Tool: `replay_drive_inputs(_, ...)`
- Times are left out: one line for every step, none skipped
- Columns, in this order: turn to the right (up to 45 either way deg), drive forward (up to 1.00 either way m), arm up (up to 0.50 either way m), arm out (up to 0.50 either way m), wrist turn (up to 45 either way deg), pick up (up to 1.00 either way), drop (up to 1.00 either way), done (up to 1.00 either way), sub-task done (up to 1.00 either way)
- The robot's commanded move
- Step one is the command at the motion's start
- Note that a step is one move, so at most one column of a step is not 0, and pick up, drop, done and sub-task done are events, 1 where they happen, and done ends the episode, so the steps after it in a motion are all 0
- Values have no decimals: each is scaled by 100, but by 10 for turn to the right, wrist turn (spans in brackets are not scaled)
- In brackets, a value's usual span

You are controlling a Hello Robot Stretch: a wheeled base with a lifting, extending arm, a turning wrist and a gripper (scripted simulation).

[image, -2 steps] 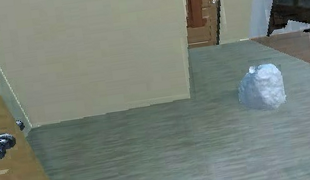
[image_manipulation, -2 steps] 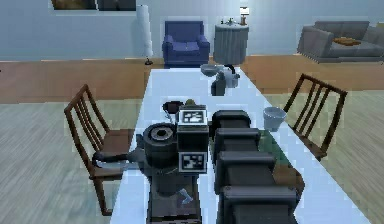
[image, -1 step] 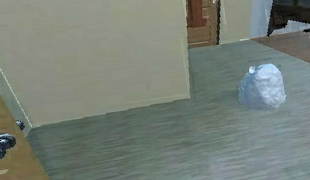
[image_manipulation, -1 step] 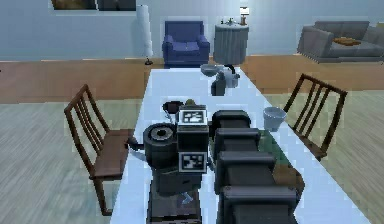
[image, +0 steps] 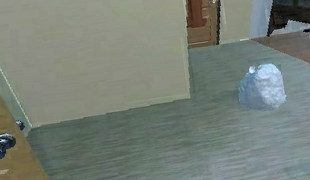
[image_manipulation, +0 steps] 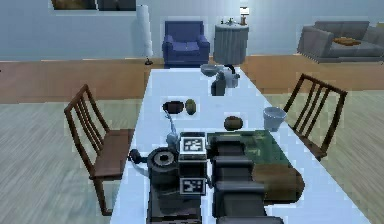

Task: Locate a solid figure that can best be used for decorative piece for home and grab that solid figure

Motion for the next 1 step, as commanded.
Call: replay_drive_inputs(0,0,-32,0,0,0,0,0,0)
